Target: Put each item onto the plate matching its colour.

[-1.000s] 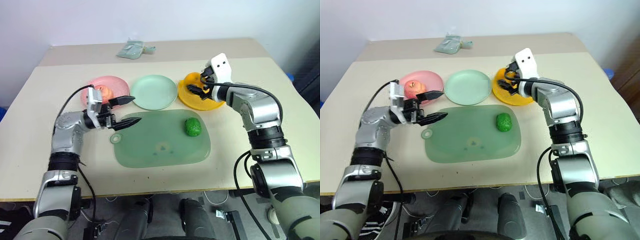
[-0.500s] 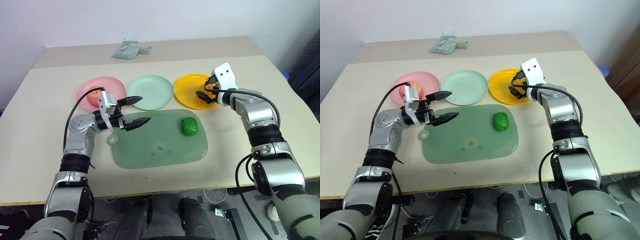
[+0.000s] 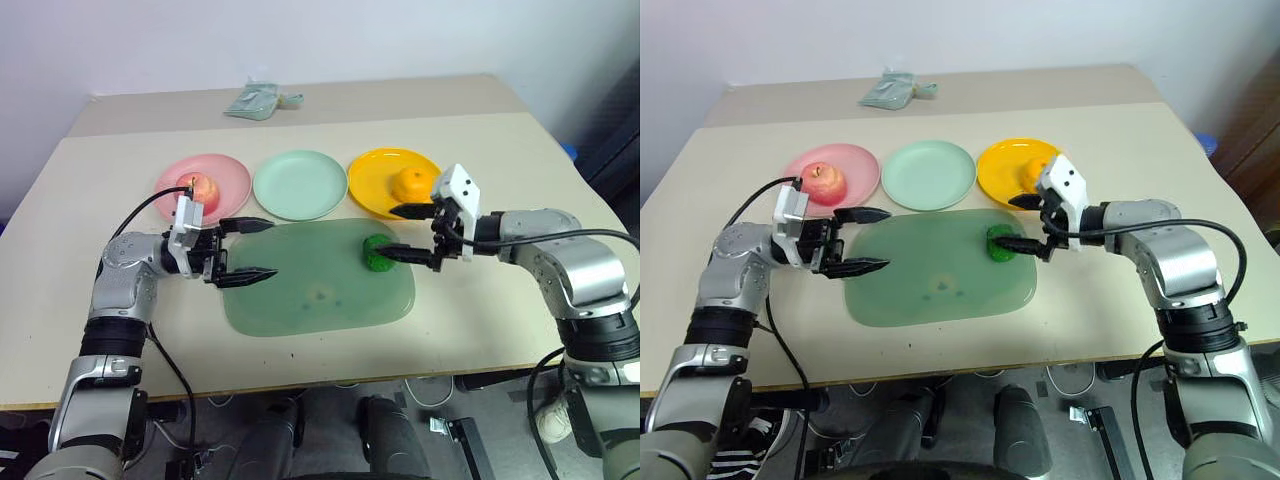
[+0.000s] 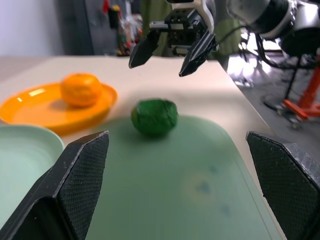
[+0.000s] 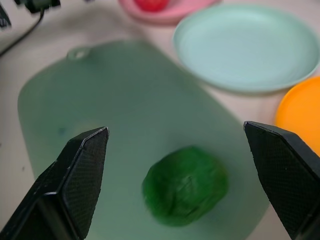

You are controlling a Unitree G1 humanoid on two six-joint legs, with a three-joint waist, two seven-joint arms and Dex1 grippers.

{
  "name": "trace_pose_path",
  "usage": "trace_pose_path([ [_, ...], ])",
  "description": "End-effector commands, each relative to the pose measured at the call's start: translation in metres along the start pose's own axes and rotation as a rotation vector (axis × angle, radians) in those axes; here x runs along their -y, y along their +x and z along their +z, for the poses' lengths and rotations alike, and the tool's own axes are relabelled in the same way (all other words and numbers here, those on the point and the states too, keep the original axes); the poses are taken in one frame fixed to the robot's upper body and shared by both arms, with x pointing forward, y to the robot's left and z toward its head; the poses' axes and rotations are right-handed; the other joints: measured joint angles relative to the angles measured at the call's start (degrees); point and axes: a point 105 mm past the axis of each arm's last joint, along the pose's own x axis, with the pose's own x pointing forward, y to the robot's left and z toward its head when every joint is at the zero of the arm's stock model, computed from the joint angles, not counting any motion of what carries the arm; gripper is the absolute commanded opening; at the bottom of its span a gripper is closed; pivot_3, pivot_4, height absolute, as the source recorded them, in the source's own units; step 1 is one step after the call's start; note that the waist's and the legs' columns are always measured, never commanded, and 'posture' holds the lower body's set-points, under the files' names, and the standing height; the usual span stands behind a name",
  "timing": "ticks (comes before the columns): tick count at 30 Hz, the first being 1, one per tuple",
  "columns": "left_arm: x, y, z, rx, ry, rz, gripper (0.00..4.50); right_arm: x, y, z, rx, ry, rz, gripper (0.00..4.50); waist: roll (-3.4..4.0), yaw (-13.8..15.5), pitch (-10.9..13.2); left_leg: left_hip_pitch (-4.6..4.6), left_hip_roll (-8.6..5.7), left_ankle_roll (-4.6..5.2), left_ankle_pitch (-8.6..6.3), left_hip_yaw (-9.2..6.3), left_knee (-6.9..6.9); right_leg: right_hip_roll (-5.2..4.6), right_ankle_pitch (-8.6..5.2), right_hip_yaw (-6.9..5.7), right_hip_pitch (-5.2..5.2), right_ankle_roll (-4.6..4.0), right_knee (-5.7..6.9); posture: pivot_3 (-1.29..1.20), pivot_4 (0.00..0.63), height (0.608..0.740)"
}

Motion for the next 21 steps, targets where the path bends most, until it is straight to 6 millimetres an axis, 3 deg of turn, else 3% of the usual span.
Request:
trace_pose_path([
  [1, -0.002, -0.001, 0.006, -0.015, 0.031, -0.015, 4.5, 0.002, 0.005, -0.002, -0.031, -0.059, -0.033, 4.43, 0.0, 0.1, 0.0, -0.01, 0.0, 0.0, 0.0, 0.01, 0.0, 0.0, 0.0, 0.0, -0.01, 0.0, -0.01, 0.0, 0.15, 0.74],
  [12, -0.003, 0.0, 0.006, -0.013, 0.041, -0.005, 4.5, 0.008, 0.02, -0.035, -0.111, -0.162, -0.064, 4.43, 0.0, 0.29, 0.0, -0.01, 0.0, 0.0, 0.0, 0.03, 0.01, 0.0, 0.02, 0.01, -0.01, 0.0, -0.02, 0.0, 0.15, 0.74],
  [15, -0.003, 0.0, 0.006, -0.017, 0.048, -0.002, 4.5, 0.016, 0.023, -0.041, -0.12, -0.168, -0.105, 3.62, 0.0, 0.29, 0.0, -0.01, 0.0, 0.0, 0.0, 0.03, 0.01, 0.01, 0.02, 0.01, 0.0, -0.01, -0.02, 0.0, 0.15, 0.74],
  [17, -0.003, 0.0, 0.006, -0.015, 0.05, -0.001, 4.5, 0.013, 0.024, -0.034, -0.075, -0.142, -0.084, 2.85, 0.0, 0.23, 0.0, 0.0, 0.01, 0.0, 0.0, 0.02, 0.01, 0.02, 0.02, 0.01, 0.01, -0.01, -0.02, 0.0, 0.15, 0.74],
  [21, -0.005, 0.0, 0.007, -0.013, 0.054, 0.013, 4.5, 0.018, 0.027, -0.012, 0.01, -0.124, -0.106, 2.75, 0.0, 0.03, 0.0, 0.0, 0.05, 0.0, 0.0, 0.01, 0.0, 0.06, 0.03, 0.01, 0.0, -0.03, -0.02, 0.0, 0.15, 0.74],
])
